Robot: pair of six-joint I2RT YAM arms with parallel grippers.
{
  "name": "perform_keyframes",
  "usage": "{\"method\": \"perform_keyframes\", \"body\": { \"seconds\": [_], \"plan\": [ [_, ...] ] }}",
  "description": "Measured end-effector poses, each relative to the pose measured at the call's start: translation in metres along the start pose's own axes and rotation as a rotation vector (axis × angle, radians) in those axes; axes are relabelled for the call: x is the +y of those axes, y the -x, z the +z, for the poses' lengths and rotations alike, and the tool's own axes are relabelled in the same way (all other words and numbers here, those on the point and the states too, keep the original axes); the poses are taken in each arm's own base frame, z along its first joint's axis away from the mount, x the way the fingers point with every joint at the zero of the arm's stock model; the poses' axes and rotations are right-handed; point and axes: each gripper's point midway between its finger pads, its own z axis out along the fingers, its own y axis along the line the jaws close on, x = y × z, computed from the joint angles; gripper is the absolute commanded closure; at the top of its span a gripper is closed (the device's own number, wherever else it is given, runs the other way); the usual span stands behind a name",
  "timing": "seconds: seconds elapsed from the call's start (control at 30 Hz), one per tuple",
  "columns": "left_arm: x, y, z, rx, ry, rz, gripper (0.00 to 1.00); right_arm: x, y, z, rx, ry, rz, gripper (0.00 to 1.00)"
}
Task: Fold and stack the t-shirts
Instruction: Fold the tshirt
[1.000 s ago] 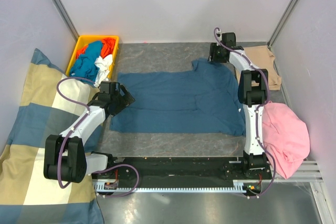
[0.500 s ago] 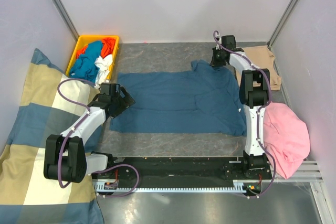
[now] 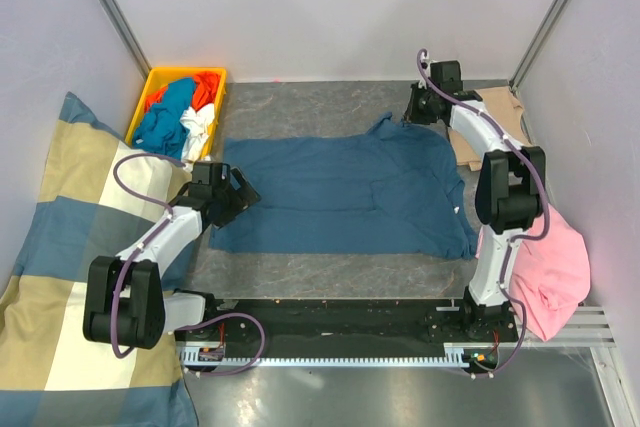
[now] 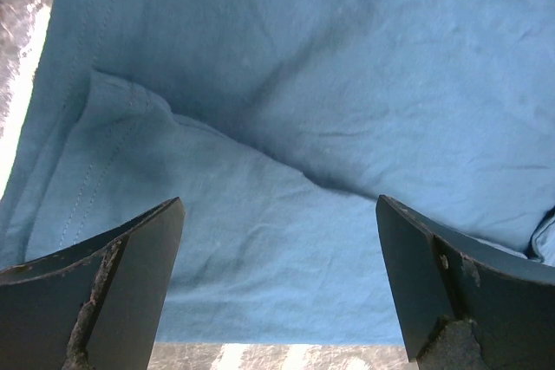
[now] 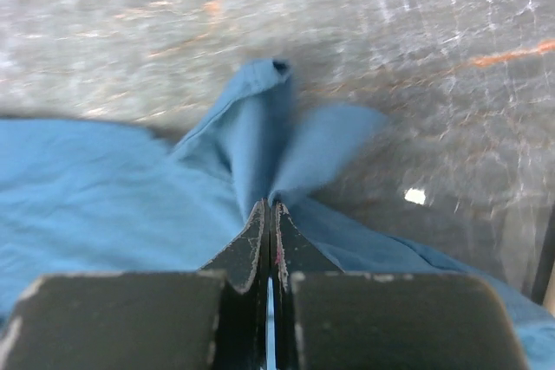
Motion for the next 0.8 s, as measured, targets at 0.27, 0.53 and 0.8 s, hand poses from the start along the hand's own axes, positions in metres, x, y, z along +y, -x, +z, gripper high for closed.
{"method": "perform_keyframes", "body": {
  "seconds": [0.27, 0.53, 0.8],
  "plan": [
    [-0.002, -0.004, 0.001, 0.013, -0.020, 0.000, 0.01, 0.038, -0.042, -0.032, 0.032, 0.022, -0.019, 1.00],
    [-0.002, -0.005, 0.000, 0.006, -0.028, 0.000, 0.01, 0.059, -0.171, -0.047, 0.280, -0.022, -0.052, 0.42],
    [0.003, -0.011, 0.000, 0.016, -0.023, -0.001, 0.01, 0.062, -0.171, -0.119, 0.141, -0.129, -0.075, 0.02]
  ]
}}
